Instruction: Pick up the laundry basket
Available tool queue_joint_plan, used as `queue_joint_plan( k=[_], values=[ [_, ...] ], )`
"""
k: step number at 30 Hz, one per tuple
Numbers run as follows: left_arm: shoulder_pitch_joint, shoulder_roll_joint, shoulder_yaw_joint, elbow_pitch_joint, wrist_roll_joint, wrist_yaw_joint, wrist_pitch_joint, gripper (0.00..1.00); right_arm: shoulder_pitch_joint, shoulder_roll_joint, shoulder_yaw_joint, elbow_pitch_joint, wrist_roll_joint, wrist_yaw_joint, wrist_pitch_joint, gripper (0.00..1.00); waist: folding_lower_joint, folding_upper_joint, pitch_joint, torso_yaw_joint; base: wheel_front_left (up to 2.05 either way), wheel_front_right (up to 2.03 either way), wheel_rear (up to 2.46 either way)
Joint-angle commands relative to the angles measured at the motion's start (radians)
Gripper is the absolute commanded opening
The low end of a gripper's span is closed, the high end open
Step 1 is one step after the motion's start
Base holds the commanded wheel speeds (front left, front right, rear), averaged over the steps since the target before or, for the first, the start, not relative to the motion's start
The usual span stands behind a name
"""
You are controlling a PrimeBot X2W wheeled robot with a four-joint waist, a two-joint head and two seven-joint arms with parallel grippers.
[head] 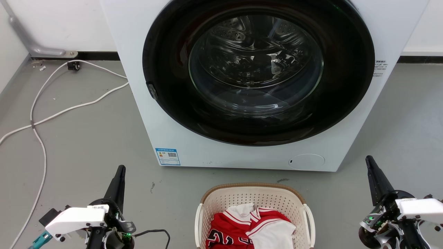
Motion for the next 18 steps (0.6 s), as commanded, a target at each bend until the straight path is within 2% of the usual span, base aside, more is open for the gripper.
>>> queue_joint_plan(
  k=[1, 18],
  values=[
    [-0.011, -0.001, 0.003, 0.001, 0.004, -0.004, 0.005, 0.0, -0.011, 0.004, -0.002, 0.001, -0.004, 0.0, 0.003, 0.0, 0.0, -0.0001, 0.0, 0.0, 0.0, 0.0, 0.0],
    [-0.011, -0.002, 0.006, 0.001, 0.005, -0.004, 0.004, 0.0, -0.011, 0.004, -0.003, 0.001, -0.006, 0.0, 0.004, 0.0, 0.0, -0.0001, 0.0, 0.0, 0.0, 0.0, 0.0]
  ],
)
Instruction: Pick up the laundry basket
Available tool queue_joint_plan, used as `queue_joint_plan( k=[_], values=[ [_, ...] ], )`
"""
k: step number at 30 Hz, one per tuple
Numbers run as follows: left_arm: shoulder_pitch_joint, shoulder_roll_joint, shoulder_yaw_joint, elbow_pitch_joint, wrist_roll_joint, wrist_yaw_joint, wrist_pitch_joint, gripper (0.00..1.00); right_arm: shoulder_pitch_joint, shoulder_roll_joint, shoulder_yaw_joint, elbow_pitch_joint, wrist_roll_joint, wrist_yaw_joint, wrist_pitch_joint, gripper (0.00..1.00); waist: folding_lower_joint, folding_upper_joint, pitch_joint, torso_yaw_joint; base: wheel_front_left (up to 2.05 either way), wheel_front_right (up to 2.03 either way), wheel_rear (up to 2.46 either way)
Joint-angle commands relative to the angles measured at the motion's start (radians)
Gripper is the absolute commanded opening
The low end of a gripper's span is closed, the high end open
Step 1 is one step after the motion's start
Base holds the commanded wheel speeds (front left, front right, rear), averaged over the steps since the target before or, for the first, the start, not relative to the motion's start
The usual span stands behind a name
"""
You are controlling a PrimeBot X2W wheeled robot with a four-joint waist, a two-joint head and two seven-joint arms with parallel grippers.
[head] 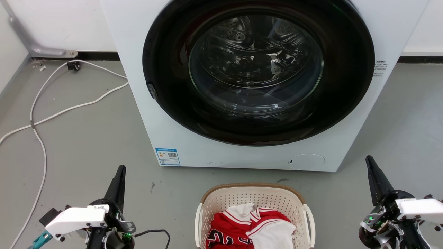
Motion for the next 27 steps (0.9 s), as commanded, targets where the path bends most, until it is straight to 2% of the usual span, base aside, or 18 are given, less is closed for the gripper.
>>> queue_joint_plan(
  k=[1, 14, 15, 17, 27],
  values=[
    [-0.011, -0.001, 0.004, 0.001, 0.002, -0.004, 0.0, 0.0, -0.011, 0.003, -0.002, 0.001, -0.006, 0.0, 0.002, 0.0, 0.0, 0.0, 0.0, 0.0, 0.0, 0.0, 0.0],
    [-0.011, -0.002, 0.005, 0.001, 0.001, -0.004, 0.002, 0.0, -0.011, 0.004, -0.002, 0.001, -0.007, 0.0, 0.002, 0.0, 0.0, 0.0, 0.0, 0.0, 0.0, 0.0, 0.0],
    [0.001, -0.001, 0.001, 0.003, 0.003, 0.0, 0.0, 1.0, 0.002, 0.001, -0.001, 0.003, 0.0, 0.0, 0.001, 1.0, 0.0, 0.0, 0.0, 0.0, 0.0, 0.0, 0.0],
    [0.03, -0.007, -0.004, 0.033, 0.004, 0.0, -0.002, 1.0, 0.032, 0.004, 0.002, 0.033, 0.0, 0.0, -0.001, 1.0, 0.0, 0.0, 0.0, 0.0, 0.0, 0.0, 0.0],
    [0.041, -0.007, -0.018, 0.002, 0.028, 0.0, -0.053, 1.0, 0.043, 0.004, 0.031, -0.008, -0.002, 0.0, -0.052, 1.0, 0.0, 0.0, 0.001, -0.001, 0.0, 0.0, 0.0]
  ],
)
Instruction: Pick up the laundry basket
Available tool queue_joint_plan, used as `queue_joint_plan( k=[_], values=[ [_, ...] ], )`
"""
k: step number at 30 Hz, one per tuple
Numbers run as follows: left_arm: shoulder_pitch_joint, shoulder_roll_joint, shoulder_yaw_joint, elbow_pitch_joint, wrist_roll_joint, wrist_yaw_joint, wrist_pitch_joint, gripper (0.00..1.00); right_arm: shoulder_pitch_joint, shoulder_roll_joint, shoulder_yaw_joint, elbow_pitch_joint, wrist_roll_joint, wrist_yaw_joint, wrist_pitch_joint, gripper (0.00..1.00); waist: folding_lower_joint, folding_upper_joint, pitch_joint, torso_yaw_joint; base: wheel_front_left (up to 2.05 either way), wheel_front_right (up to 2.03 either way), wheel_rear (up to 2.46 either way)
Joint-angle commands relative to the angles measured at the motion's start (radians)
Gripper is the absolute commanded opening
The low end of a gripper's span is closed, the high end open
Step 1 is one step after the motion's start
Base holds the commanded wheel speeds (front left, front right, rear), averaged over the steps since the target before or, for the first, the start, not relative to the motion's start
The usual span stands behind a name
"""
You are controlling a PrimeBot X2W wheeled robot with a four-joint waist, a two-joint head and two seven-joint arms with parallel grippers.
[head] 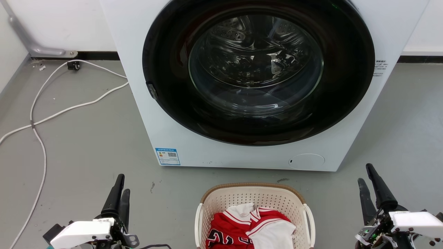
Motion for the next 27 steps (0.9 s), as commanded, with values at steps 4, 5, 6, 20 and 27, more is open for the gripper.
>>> queue_joint_plan(
  k=[4, 5, 6, 20, 27],
  values=[
    [-0.007, 0.003, -0.006, -0.034, 0.021, -0.001, -0.027, 1.0, -0.006, -0.003, 0.011, -0.038, -0.015, 0.0, -0.027, 1.0, 0.0, 0.0, 0.0, 0.0, 0.0, 0.0, 0.0],
    [-0.006, 0.003, -0.006, -0.036, 0.023, -0.001, -0.031, 1.0, -0.005, -0.003, 0.009, -0.04, -0.023, 0.0, -0.031, 1.0, 0.0, 0.0, 0.0, 0.0, 0.0, 0.0, 0.0],
    [-0.005, 0.003, -0.005, -0.037, 0.028, -0.001, -0.036, 1.0, -0.004, -0.003, 0.005, -0.04, -0.036, 0.0, -0.036, 1.0, 0.0, 0.0, 0.0, 0.0, 0.0, 0.0, 0.0],
    [-0.015, 0.004, 0.06, -0.074, 0.228, 0.021, -0.093, 1.0, -0.021, -0.003, -0.034, -0.052, -0.346, 0.0, -0.094, 1.0, 0.0, 0.0, 0.003, -0.001, 0.0, 0.0, 0.0],
    [-0.002, 0.004, 0.03, -0.171, 0.404, 0.063, -0.119, 1.0, -0.026, -0.003, -0.041, -0.12, -0.591, 0.0, -0.12, 1.0, 0.0, 0.0, 0.008, -0.001, 0.0, 0.0, 0.0]
  ],
)
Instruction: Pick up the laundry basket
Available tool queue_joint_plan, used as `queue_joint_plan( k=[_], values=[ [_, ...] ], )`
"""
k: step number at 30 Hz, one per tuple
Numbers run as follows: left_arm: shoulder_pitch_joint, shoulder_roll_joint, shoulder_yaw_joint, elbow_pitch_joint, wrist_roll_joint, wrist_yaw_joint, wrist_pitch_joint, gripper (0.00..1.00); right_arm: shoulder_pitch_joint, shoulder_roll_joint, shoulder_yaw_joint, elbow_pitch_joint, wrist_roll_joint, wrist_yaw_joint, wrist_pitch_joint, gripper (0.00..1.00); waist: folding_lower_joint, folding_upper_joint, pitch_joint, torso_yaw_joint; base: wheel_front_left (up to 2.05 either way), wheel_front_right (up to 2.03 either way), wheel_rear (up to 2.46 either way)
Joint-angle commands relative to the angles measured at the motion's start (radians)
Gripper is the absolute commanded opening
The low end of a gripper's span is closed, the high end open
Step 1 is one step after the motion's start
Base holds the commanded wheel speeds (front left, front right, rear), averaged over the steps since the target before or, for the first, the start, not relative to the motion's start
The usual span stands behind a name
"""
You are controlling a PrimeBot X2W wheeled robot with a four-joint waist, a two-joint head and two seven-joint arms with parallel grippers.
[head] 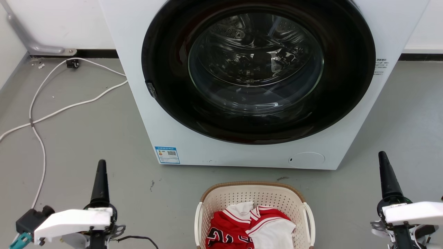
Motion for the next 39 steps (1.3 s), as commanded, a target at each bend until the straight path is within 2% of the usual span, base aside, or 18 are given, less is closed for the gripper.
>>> queue_joint_plan(
  k=[1, 5, 10, 15, 20, 30, 39],
  values=[
    [-0.003, 0.003, -0.02, -0.05, 0.08, 0.009, -0.012, 1.0, -0.022, -0.003, 0.005, -0.035, -0.065, 0.0, -0.012, 1.0, 0.0, 0.0, 0.001, 0.0, 0.0, 0.0, 0.0],
    [0.008, 0.003, -0.064, -0.104, 0.205, 0.037, -0.026, 1.0, -0.017, -0.003, 0.026, -0.062, -0.151, 0.0, -0.026, 1.0, 0.0, 0.0, 0.004, -0.001, 0.0, 0.0, 0.0],
    [0.014, 0.003, -0.109, -0.137, 0.294, 0.054, -0.04, 1.0, -0.016, -0.003, 0.039, -0.107, -0.265, 0.0, -0.04, 1.0, 0.0, 0.0, 0.007, -0.001, 0.0, 0.0, 0.0],
    [0.021, 0.004, -0.149, -0.161, 0.401, 0.041, -0.055, 1.0, -0.006, -0.003, 0.065, -0.15, -0.415, 0.0, -0.056, 1.0, 0.0, 0.0, 0.01, -0.001, 0.0, 0.0, 0.0],
    [0.028, 0.004, -0.187, -0.18, 0.497, 0.046, -0.07, 1.0, 0.003, -0.003, 0.091, -0.177, -0.529, 0.0, -0.071, 1.0, 0.0, 0.0, 0.01, -0.001, 0.0, 0.0, 0.0],
    [0.037, 0.004, -0.239, -0.186, 0.669, 0.038, -0.099, 1.0, 0.019, -0.003, 0.114, -0.205, -0.677, 0.0, -0.099, 1.0, 0.0, 0.0, 0.016, -0.005, 0.0, 0.0, 0.0],
    [0.037, 0.015, -0.298, -0.168, 0.83, 0.065, -0.122, 1.0, 0.027, -0.003, 0.12, -0.191, -0.785, 0.0, -0.122, 1.0, 0.0, 0.0, 0.021, -0.009, 0.0, 0.0, 0.0]
  ],
)
